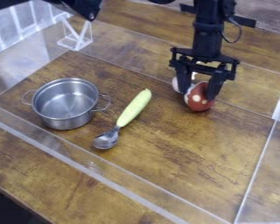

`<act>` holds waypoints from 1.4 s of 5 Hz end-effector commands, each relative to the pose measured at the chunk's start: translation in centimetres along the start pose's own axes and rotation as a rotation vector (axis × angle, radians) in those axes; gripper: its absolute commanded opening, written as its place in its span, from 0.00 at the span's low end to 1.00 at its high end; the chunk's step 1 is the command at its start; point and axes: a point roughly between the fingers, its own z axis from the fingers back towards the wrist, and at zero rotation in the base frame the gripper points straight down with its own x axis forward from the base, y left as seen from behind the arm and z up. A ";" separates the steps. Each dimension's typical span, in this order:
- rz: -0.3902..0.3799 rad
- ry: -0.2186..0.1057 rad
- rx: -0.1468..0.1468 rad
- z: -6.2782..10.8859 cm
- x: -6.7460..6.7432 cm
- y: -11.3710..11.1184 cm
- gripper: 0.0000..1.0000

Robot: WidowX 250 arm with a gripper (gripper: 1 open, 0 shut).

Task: Put the mushroom in the silver pot

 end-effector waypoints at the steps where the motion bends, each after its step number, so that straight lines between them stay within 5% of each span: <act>1: 0.019 -0.071 -0.010 2.7 0.5 0.8 0.00; 4: 0.089 -0.181 0.005 11.3 -2.8 3.3 0.00; 7: 0.266 -0.226 0.050 10.5 -9.5 9.8 0.00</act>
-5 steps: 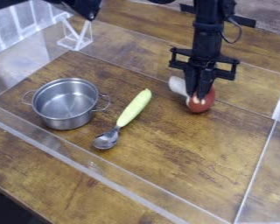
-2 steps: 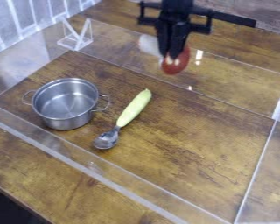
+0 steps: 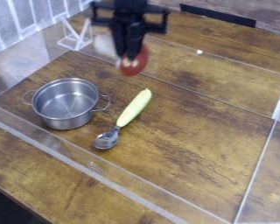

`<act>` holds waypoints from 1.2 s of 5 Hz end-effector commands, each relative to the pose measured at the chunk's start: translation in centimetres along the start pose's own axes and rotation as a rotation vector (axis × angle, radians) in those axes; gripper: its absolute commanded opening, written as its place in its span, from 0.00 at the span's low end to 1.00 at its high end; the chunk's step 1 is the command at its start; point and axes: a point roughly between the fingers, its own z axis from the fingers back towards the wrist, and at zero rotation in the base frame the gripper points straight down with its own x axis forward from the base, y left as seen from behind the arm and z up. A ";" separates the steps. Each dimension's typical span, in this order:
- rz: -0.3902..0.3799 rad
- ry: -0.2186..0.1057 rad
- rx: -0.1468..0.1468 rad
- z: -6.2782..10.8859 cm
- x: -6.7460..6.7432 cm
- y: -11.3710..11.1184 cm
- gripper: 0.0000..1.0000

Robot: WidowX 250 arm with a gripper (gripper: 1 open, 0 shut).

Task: Put the mushroom in the silver pot

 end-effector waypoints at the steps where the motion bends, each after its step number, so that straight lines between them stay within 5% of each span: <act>1: 0.077 -0.079 0.010 2.5 -1.5 3.1 0.00; 3: 0.149 -0.072 0.032 2.2 -2.9 6.2 0.00; 6: 0.221 -0.056 0.045 0.5 -2.6 8.5 0.00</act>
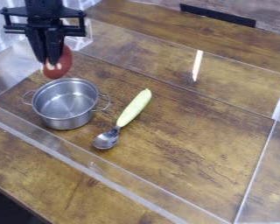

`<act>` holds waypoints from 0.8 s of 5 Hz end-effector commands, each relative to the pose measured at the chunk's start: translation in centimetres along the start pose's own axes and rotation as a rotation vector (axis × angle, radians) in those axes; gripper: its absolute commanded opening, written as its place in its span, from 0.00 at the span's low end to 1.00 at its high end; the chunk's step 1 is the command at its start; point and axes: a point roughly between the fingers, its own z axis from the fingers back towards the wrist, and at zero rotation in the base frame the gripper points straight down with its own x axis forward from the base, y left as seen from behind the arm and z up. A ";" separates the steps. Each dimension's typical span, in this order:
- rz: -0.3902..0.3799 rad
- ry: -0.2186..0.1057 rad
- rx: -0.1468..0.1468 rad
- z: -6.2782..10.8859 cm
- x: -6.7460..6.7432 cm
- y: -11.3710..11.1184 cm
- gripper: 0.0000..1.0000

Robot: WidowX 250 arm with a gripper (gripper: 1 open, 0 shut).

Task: Put the mushroom in the silver pot

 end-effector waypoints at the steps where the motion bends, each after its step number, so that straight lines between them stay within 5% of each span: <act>1: 0.029 -0.034 0.001 0.7 0.4 0.8 0.00; 4: 0.065 -0.017 0.014 -0.6 1.3 0.9 0.00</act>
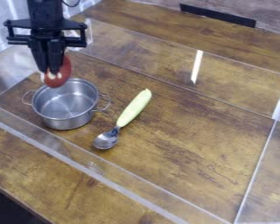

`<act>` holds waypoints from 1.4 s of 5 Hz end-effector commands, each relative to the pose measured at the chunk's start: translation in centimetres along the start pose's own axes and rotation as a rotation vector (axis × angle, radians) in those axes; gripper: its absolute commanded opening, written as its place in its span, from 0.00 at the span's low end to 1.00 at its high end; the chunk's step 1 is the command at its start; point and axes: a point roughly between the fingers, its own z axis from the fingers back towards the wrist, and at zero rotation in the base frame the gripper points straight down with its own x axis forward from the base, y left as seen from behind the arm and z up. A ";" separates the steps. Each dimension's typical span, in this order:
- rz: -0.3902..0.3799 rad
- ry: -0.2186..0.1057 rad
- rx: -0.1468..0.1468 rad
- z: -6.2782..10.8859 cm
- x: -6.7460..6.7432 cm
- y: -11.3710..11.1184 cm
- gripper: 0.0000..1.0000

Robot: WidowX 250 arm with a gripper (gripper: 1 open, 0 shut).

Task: Put the mushroom in the silver pot

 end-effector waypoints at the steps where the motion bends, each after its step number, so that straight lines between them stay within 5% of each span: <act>1: 0.031 -0.055 -0.005 1.2 0.9 0.3 0.00; 2: 0.045 -0.050 -0.001 0.9 1.1 0.0 0.00; 3: 0.037 -0.045 0.000 1.3 1.0 -0.1 1.00; 5: 0.002 -0.047 -0.011 2.7 1.1 -1.1 1.00; 7: -0.097 -0.058 -0.043 4.8 1.1 -4.6 1.00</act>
